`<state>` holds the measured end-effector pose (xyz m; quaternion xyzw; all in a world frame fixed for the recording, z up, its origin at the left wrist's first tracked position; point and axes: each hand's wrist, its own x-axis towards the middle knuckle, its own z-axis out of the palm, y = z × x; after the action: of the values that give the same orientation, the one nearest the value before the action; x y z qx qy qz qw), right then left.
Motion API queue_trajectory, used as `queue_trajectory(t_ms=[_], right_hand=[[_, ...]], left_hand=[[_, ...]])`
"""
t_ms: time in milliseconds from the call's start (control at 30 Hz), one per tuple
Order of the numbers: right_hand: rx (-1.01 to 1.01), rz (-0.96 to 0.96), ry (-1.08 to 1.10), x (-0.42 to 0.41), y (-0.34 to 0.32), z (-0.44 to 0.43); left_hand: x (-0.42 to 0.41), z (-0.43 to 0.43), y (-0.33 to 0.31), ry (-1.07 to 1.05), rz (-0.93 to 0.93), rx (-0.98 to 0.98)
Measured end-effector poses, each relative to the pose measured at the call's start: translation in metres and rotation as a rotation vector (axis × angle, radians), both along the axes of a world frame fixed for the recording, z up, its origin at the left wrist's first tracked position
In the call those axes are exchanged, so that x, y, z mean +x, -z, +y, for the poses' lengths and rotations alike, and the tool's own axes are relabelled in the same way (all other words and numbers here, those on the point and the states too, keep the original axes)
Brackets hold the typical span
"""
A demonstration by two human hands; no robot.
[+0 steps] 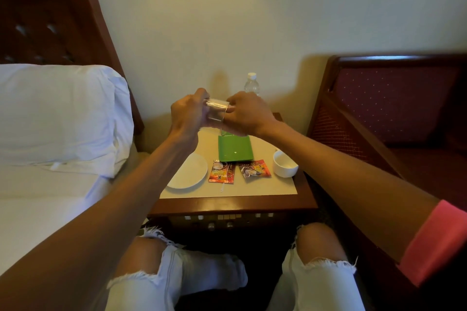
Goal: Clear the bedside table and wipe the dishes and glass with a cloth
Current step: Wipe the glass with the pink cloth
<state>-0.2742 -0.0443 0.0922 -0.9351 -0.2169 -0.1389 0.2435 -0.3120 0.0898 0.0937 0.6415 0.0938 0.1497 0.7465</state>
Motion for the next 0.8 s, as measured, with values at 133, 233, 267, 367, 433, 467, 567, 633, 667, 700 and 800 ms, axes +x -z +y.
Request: queue_trajectory(t_ms=[133,233,267,367,433,467,567,633,667,700,800], right_hand=[[0.33,0.844,-0.162,-0.014,-0.001,0.002],[-0.181,0.036,-0.033,-0.016,-0.009,-0.002],[-0.345,-0.223,-0.018,-0.021,-0.015,-0.003],[-0.405,-0.392,-0.041,-0.024,-0.014,-0.007],[-0.105,-0.091,-0.012,-0.022,-0.002,-0.007],[0.074,0.198,-0.031,-0.021,0.002,-0.006],[0.218,0.711,-0.091,-0.019,0.006,-0.005],[-0.077,0.372,-0.042,-0.013,0.0,-0.011],[-0.252,0.077,0.014,-0.009,-0.003,-0.014],[-0.352,-0.14,0.044,-0.009,-0.005,-0.014],[-0.158,-0.034,0.029,-0.012,-0.003,-0.007]], left_hand=[[-0.001,0.013,0.0,0.176,-0.085,-0.103],[-0.002,0.02,0.002,0.336,0.094,-0.115],[-0.002,0.019,0.005,0.365,0.166,-0.075],[-0.006,0.01,0.008,0.294,0.227,0.061],[-0.004,0.007,0.006,0.197,0.138,0.06],[-0.005,0.006,0.004,0.154,0.083,0.019],[-0.005,0.005,0.004,0.087,0.01,0.057],[-0.008,0.001,0.008,0.09,0.054,0.118],[-0.009,-0.002,0.008,0.081,0.093,0.122],[-0.009,-0.003,0.008,0.056,0.12,0.124],[-0.008,-0.002,-0.002,0.008,0.083,0.107]])
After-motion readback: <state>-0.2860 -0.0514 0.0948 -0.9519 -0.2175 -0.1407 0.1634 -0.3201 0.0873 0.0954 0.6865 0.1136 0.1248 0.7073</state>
